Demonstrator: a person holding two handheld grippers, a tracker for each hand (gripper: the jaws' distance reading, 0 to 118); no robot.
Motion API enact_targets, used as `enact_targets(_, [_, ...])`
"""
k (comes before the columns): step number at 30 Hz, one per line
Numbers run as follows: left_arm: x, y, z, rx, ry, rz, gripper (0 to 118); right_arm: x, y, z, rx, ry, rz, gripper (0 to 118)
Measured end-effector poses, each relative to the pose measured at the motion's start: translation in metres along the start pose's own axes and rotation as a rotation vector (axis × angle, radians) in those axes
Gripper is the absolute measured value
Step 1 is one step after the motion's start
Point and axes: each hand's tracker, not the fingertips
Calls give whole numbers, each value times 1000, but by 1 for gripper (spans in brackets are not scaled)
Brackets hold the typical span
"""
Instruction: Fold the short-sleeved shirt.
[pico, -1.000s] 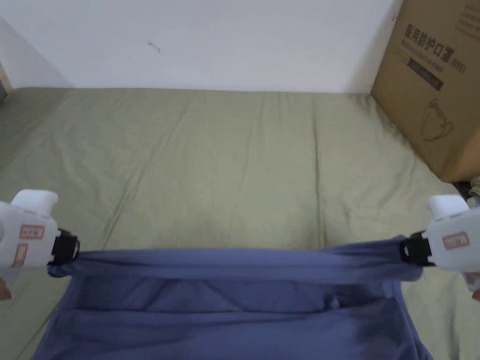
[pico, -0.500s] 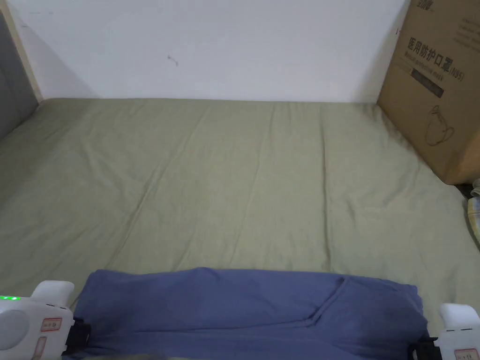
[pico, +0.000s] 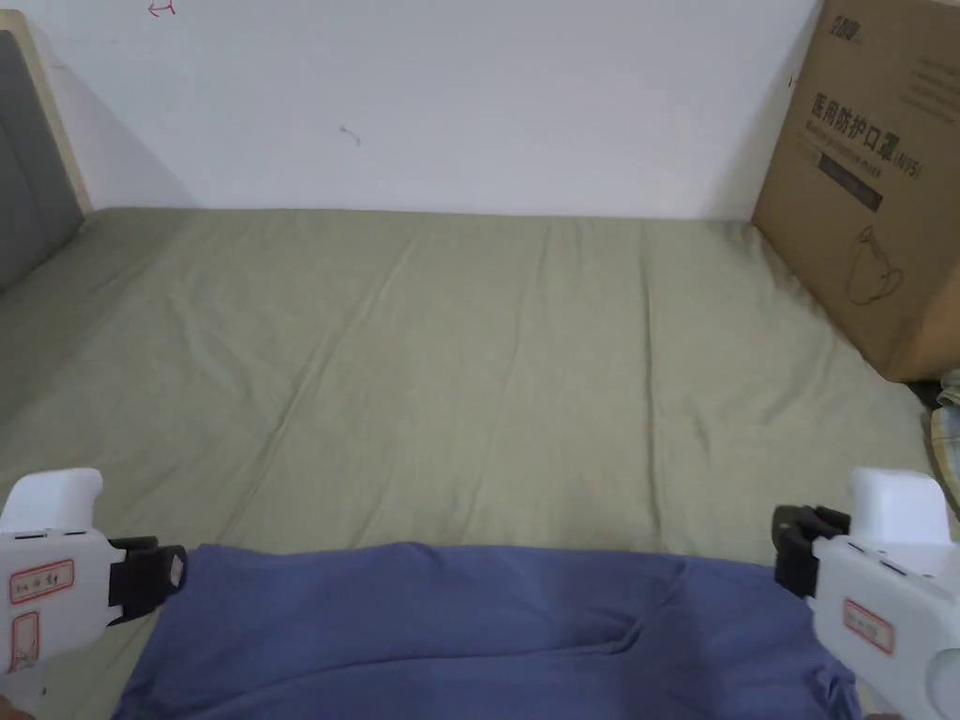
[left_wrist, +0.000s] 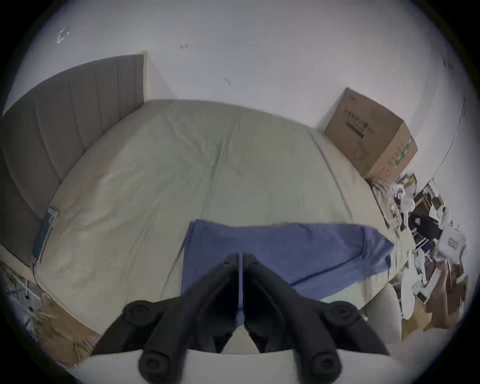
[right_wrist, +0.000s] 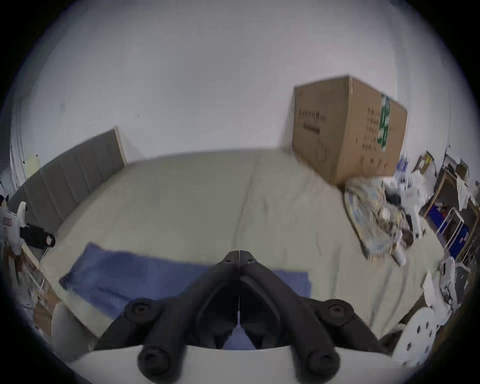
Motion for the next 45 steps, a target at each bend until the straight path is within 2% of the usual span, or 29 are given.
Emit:
enact_targets(2, [0,-2,4,17,2,-15,0,-22,1,0,73,-29,4,1])
enact_targets(4, [-3,-4,7,19,-2,-1,0,-39,3,2,123,-18,5,1])
enact_targets(7, [-9,-9,9,20,3,17,0,-61,5,2,168,-35,44,1])
enact_targets(11, [-21,-11,11,23,-3,44,0,-71,9,-1,173,-15,34,1])
enact_targets(14, [-39,-12,6,2,-67,103,0,-75,12,-5,171,-23,36,1])
enact_targets(15, [-52,-13,0,-30,-112,152,8,-77,13,-6,166,-27,35,1])
enact_targets(16, [-64,-15,-8,-68,-147,210,28,-77,13,-8,161,-26,33,1])
enact_targets(17, [-76,-17,-17,-115,-184,265,60,-79,14,-10,155,-24,30,1])
enact_targets(18, [-88,-23,-31,-155,-211,315,102,-82,14,-12,150,-26,28,1])
enact_targets(19, [-97,-29,-43,-192,-229,334,109,-85,13,-14,145,-29,32,1])
enact_targets(23, [-128,-53,-78,-243,-312,462,108,-99,12,-25,107,-54,92,1])
enact_targets(27, [-142,-66,-107,-267,-392,548,108,-110,13,-37,75,-55,111,1])
enact_targets(32, [-151,-58,-138,-226,-577,694,108,-120,11,-53,26,-44,118,1])
enact_targets(33, [-149,-57,-145,-239,-587,700,102,-121,10,-55,19,-41,121,1])
enact_targets(34, [-145,-55,-147,-237,-589,683,81,-123,9,-57,12,-41,128,1])
enact_targets(35, [-141,-52,-147,-239,-592,652,27,-124,8,-59,5,-43,139,1])
enact_targets(36, [-137,-50,-147,-241,-576,602,4,-125,8,-61,-1,-45,147,1])
enact_targets(38, [-130,-51,-158,-359,-425,532,4,-124,7,-65,-14,-42,145,1])
enact_targets(40, [-133,-49,-155,-345,-513,517,4,-123,7,-69,-30,-45,133,1])
enact_targets(43, [-141,-36,-137,-328,-483,502,4,-118,7,-71,-38,-55,126,1])
enact_targets(45, [-153,-33,-131,-332,-515,517,4,-115,8,-73,-44,-57,104,1])
